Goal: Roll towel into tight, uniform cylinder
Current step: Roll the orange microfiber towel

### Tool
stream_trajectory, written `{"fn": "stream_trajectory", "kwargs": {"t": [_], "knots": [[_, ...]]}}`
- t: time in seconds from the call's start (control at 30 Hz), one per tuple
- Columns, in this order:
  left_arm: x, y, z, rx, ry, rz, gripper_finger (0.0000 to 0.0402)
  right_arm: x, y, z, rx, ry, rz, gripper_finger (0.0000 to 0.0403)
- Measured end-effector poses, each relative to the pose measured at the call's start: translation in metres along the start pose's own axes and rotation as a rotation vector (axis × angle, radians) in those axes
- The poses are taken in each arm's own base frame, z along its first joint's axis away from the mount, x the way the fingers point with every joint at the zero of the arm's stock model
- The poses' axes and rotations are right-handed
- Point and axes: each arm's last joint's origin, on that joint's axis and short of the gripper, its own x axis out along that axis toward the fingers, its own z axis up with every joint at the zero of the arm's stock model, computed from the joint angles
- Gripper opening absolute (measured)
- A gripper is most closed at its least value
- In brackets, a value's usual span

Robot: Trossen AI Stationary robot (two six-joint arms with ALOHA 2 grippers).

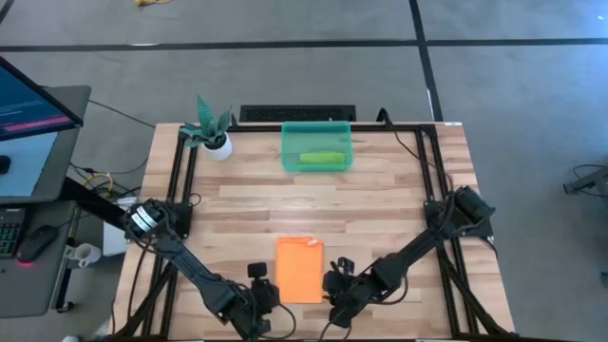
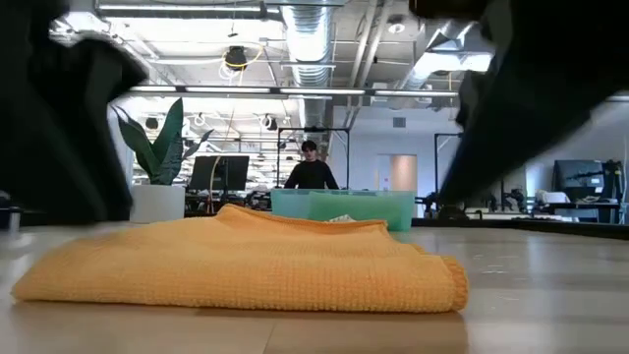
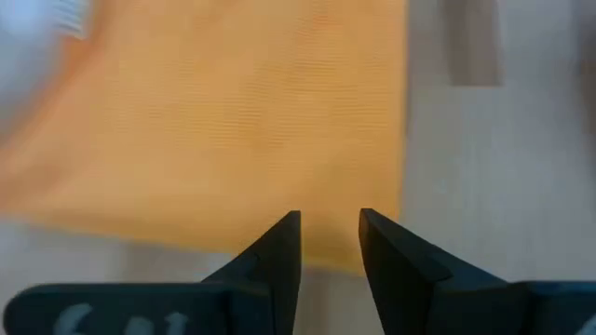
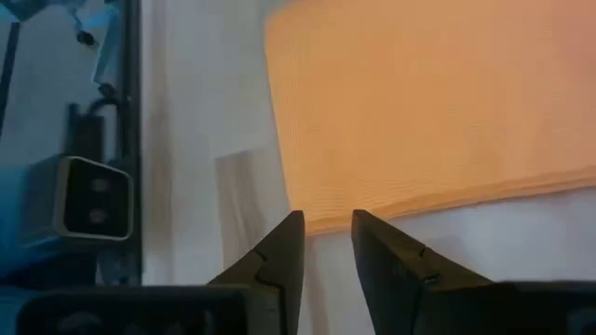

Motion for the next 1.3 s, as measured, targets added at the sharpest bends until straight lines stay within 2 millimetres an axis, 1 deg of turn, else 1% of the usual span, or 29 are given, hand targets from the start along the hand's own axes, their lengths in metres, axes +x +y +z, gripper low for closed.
{"fn": "stream_trajectory", "kwargs": {"t": [0.1, 0.17, 0.3, 0.4, 0.5, 0.57, 0.67, 0.77, 0.87, 1.0, 1.07, 1.17, 1.3], "knots": [[-0.023, -0.003, 0.017, 0.067, 0.04, 0.07, 0.0105, -0.021, 0.005, 0.005, -0.035, -0.027, 0.014, 0.0117], [-0.042, -0.008, 0.027, 0.121, 0.032, 0.107, 0.0105, -0.037, 0.012, 0.007, -0.067, -0.08, 0.029, 0.0117], [-0.082, -0.025, 0.039, 0.231, -0.078, 0.142, 0.0105, -0.065, 0.03, 0.0, -0.158, -0.231, -0.01, 0.0117], [-0.107, -0.04, 0.033, 0.295, -0.228, 0.183, 0.0105, -0.078, 0.043, -0.013, -0.184, -0.369, -0.101, 0.0117], [-0.121, -0.051, 0.018, 0.331, -0.363, 0.254, 0.0105, -0.076, 0.057, -0.031, -0.245, -0.476, -0.178, 0.0117], [-0.122, -0.057, 0.005, 0.341, -0.415, 0.286, 0.0105, -0.069, 0.064, -0.043, -0.312, -0.518, -0.221, 0.0117], [-0.114, -0.061, -0.015, 0.352, -0.424, 0.296, 0.0105, -0.059, 0.072, -0.051, -0.41, -0.553, -0.246, 0.0117], [-0.104, -0.065, -0.028, 0.342, -0.423, 0.305, 0.0105, -0.052, 0.078, -0.051, -0.496, -0.547, -0.271, 0.0117], [-0.09, -0.068, -0.034, 0.36, -0.394, 0.32, 0.0105, -0.05, 0.079, -0.045, -0.542, -0.543, -0.292, 0.0117], [-0.075, -0.067, -0.033, 0.372, -0.34, 0.33, 0.0107, -0.045, 0.075, -0.04, -0.571, -0.528, -0.309, 0.0117], [-0.069, -0.065, -0.03, 0.361, -0.303, 0.324, 0.0112, -0.042, 0.073, -0.036, -0.564, -0.508, -0.283, 0.0118], [-0.062, -0.061, -0.025, 0.337, -0.235, 0.299, 0.0126, -0.037, 0.069, -0.03, -0.568, -0.454, -0.205, 0.0127], [-0.051, -0.056, -0.017, 0.3, -0.154, 0.273, 0.0156, -0.029, 0.063, -0.021, -0.564, -0.403, -0.147, 0.0151]]}}
